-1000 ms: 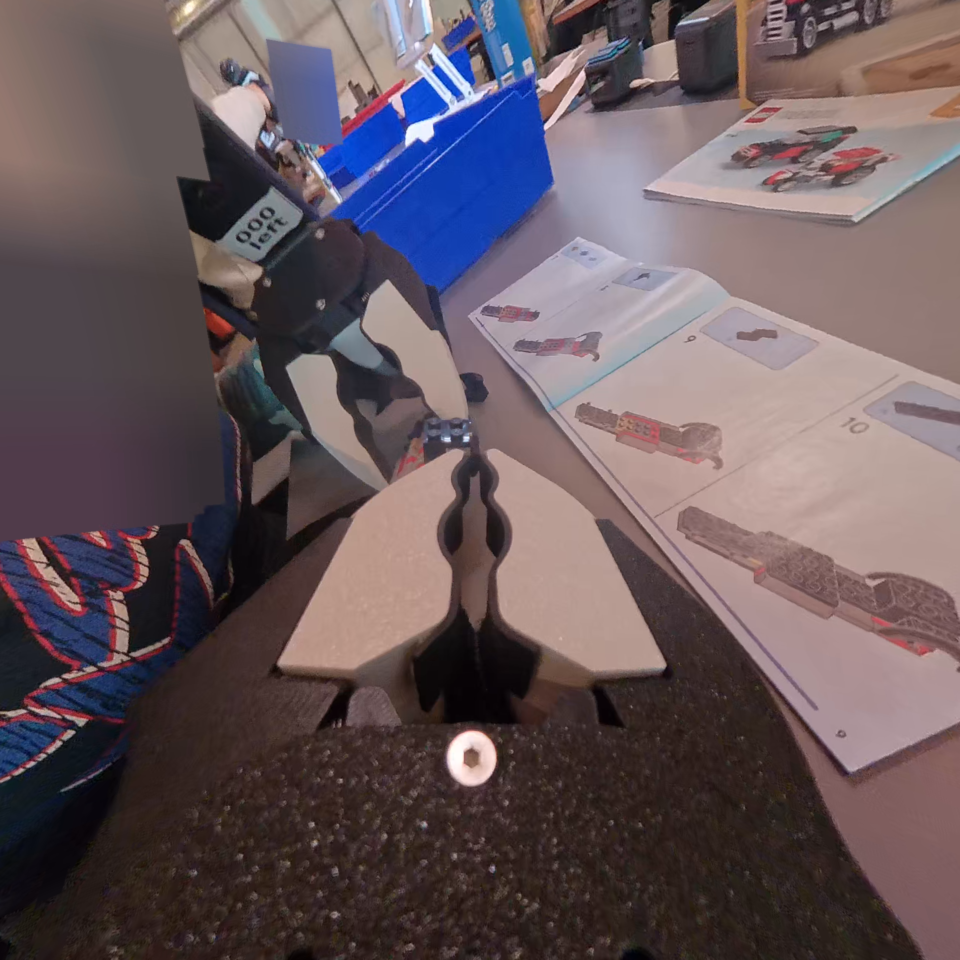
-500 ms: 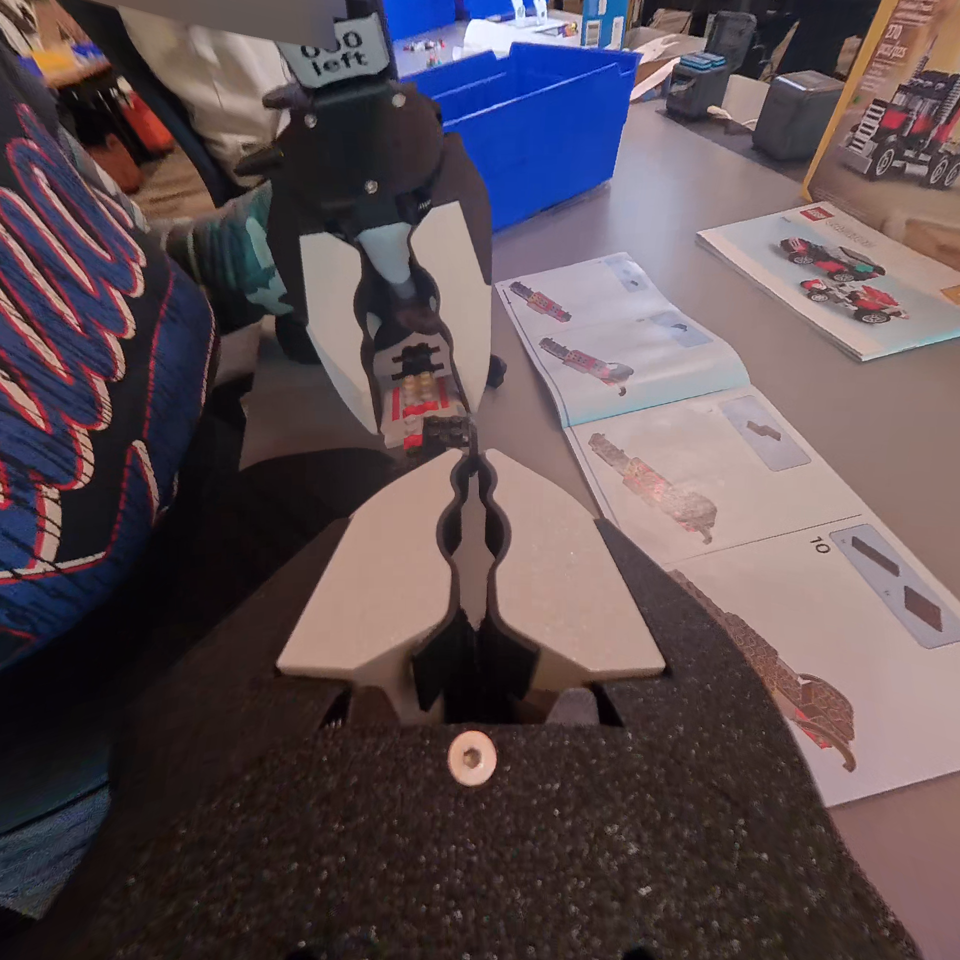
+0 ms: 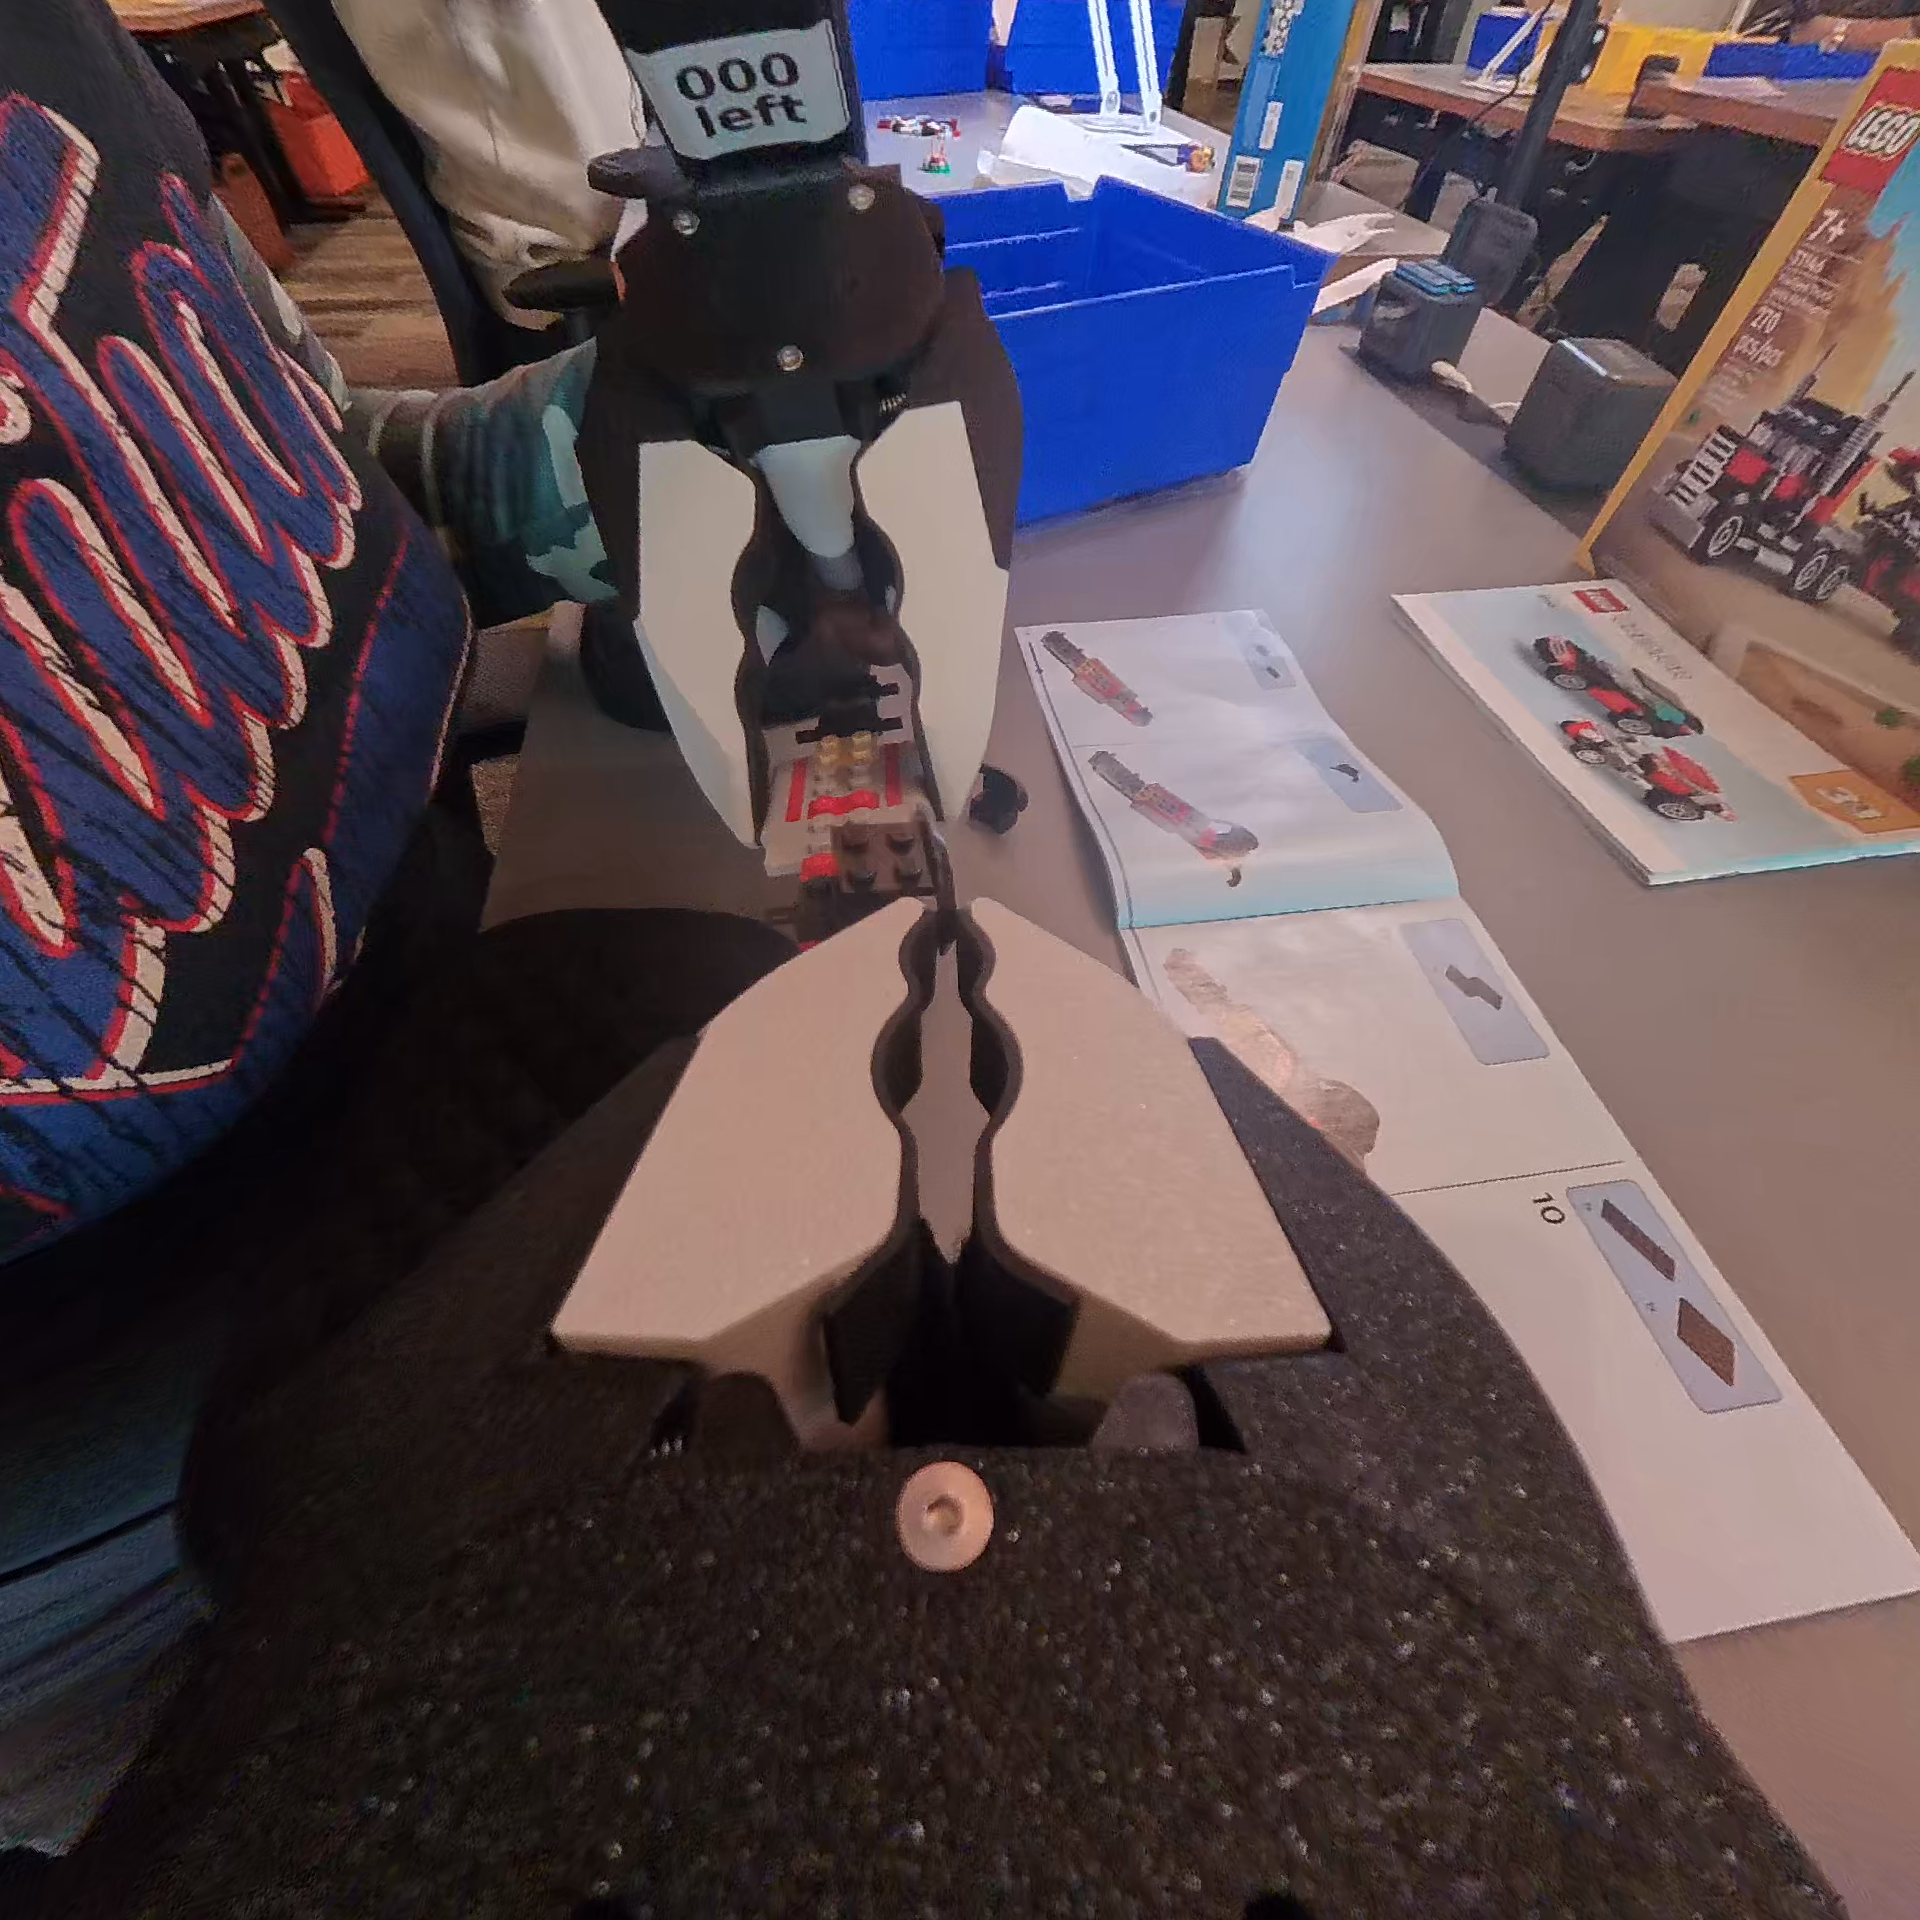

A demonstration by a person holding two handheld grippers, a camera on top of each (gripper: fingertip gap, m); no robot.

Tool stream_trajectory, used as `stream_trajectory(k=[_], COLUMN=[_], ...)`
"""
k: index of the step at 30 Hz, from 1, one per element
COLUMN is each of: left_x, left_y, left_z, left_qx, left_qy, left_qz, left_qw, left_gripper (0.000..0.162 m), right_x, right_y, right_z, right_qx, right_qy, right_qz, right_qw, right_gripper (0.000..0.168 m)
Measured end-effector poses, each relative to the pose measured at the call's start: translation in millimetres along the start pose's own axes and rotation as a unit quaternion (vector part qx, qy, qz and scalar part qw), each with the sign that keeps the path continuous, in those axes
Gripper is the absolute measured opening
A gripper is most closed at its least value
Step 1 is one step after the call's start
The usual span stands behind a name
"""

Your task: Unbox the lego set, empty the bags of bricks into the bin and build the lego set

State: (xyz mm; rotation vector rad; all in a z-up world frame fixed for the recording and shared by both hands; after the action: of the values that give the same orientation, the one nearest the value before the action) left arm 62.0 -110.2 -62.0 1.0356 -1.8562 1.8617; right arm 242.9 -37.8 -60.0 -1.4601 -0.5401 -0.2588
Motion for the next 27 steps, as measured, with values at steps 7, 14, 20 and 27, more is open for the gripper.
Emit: stream_trajectory(k=[7, 14, 20, 27], left_x=[2, -4, -10, -4], left_y=[-4, 1, 5, 0], left_z=[2, 15, 28, 31], left_qx=[0.014, 0.035, 0.035, 0.020], left_qy=[-0.006, 0.006, 0.012, -0.005], left_qz=[-0.008, -0.026, -0.030, -0.026], left_qw=[1.000, 0.999, 0.999, 0.999], left_gripper=[0.040, 0.040, 0.040, 0.040], right_x=[1, -6, -9, -3], right_y=[-5, -7, -8, -12], right_z=[-3, -25, -39, -41], right_qx=[-0.010, 0.010, 0.032, 0.052], right_qy=[0.023, 0.072, 0.083, 0.088], right_qz=[-0.012, -0.077, -0.117, -0.093], right_qw=[1.000, 0.994, 0.989, 0.990], right_gripper=[0.003, 0.003, 0.003, 0.003])
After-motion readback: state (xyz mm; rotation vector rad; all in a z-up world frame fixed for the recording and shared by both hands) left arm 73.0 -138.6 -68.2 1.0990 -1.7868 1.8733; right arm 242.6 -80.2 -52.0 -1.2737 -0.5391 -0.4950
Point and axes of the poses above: each gripper's, where its closed fingertips meet, x back along the fingers, y out of its underside, z = x × y across the jaws, the point moved 9 cm from there along x, back along the fingers, and after that the axes turned 11 degrees about -z, right-handed, at the moved point
